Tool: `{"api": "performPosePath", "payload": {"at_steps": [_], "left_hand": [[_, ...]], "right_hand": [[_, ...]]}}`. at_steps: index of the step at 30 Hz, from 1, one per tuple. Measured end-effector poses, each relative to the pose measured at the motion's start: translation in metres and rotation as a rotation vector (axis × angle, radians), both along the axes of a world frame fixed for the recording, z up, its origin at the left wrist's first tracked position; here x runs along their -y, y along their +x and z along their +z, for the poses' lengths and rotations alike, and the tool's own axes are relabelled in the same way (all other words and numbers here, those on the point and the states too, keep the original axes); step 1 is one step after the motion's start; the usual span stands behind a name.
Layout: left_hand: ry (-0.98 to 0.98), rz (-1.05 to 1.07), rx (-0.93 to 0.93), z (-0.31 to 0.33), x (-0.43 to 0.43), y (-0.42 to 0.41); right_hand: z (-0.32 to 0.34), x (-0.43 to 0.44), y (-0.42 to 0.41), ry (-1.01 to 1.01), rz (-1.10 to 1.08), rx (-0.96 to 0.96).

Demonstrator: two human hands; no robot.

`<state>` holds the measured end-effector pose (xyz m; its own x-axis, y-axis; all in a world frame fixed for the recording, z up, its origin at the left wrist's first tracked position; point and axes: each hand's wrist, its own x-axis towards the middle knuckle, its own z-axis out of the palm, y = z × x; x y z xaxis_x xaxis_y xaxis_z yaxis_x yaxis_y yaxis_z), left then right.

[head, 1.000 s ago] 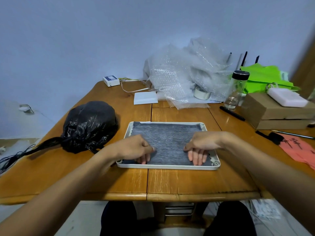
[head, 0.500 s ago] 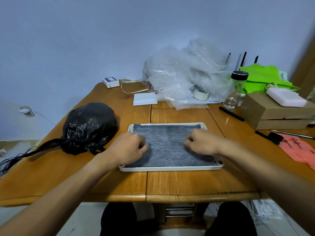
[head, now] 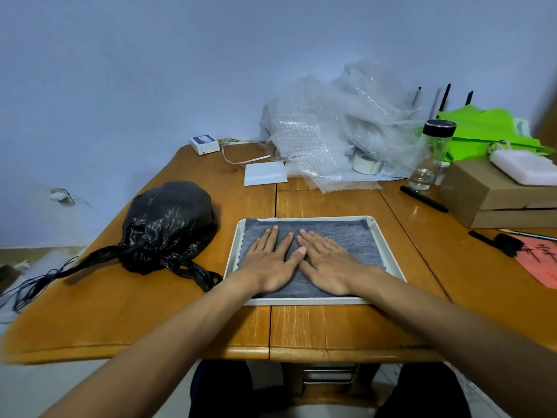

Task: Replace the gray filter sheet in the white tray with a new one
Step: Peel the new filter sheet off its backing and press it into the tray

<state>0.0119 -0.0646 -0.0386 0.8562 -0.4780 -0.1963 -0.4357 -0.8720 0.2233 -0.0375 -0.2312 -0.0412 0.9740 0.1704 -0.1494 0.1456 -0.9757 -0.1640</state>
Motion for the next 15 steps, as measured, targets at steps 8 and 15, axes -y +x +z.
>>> {"api": "performPosePath", "payload": {"at_steps": [8, 15], "left_hand": [[0.133, 0.050, 0.084, 0.003, -0.019, 0.006], [0.217, 0.094, 0.120, 0.011, -0.018, 0.002]], "right_hand": [[0.013, 0.048, -0.014, -0.081, -0.156, -0.067], [0.017, 0.054, -0.019, -0.221, -0.263, -0.080]]}}
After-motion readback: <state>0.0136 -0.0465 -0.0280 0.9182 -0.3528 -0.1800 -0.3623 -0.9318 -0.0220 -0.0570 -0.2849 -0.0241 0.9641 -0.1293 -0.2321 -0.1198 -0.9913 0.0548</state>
